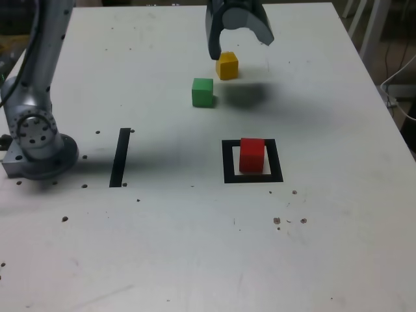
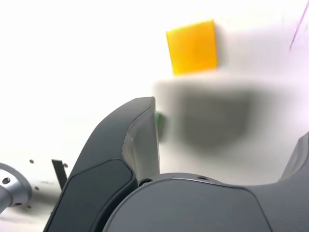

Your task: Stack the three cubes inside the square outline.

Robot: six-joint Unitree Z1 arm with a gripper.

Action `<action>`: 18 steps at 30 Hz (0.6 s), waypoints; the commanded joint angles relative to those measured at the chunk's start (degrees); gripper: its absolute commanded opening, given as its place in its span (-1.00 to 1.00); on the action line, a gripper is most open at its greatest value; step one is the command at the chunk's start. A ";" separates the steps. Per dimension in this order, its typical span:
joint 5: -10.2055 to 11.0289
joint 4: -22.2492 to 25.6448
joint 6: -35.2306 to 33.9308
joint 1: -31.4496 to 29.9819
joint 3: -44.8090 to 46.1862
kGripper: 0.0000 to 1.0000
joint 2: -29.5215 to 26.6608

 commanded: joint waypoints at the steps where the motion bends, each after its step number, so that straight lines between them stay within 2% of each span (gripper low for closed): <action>1: 0.02 0.46 0.40 0.70 -1.00 0.98 1.18; 18: -1.86 1.64 3.40 6.38 -4.23 0.94 7.69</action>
